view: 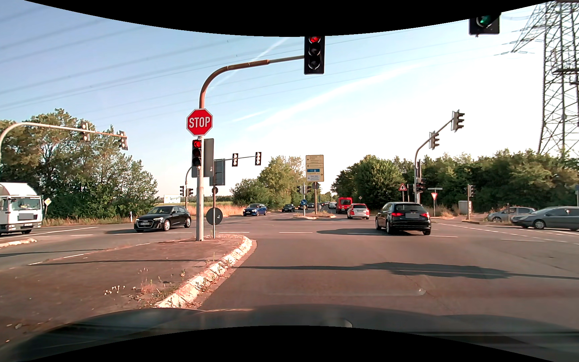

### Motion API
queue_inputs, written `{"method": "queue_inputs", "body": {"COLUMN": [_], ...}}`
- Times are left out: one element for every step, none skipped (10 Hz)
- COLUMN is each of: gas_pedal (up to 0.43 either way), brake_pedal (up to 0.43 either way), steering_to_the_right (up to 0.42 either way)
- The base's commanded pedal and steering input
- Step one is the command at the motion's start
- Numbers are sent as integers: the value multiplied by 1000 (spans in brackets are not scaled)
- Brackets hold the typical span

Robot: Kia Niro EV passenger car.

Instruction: Follow the waypoints while adhering to traffic rules and regulations

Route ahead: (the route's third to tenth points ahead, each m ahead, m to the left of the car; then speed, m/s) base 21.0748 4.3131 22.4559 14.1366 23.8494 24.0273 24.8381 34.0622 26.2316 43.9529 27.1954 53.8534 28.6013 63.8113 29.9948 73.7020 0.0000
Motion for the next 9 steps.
{"method": "queue_inputs", "body": {"gas_pedal": [0, 0, 0, 0, 0, 0, 0, 0, 0], "brake_pedal": [287, 287, 287, 287, 287, 287, 287, 287, 287], "steering_to_the_right": [-2, -2, -2, -2, -2, -2, -2, -2, -2]}}
